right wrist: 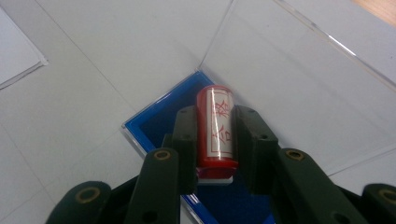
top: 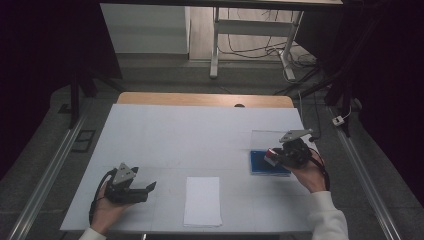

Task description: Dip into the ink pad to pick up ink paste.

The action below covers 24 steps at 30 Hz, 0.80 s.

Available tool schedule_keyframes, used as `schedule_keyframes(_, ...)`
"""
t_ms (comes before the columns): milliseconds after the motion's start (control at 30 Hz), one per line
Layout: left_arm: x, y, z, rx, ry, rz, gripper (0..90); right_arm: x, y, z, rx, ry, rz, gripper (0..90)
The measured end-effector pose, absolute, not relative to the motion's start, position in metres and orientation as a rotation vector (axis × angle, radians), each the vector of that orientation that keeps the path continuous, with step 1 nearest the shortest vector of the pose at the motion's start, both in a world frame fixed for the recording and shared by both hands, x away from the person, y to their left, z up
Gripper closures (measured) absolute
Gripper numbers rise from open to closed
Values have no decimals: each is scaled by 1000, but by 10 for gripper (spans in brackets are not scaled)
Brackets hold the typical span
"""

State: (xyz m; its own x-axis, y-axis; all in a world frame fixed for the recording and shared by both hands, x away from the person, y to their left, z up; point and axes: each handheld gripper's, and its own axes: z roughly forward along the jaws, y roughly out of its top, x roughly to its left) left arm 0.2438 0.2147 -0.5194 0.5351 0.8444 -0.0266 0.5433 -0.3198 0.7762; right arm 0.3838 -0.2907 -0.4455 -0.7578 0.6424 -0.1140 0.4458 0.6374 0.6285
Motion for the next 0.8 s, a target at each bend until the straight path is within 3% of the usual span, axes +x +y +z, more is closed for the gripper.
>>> schedule_keyframes(800, 244, 214, -520, 2020, 1120, 510, 171, 391, -286, -460, 885, 2550, 738, 702)
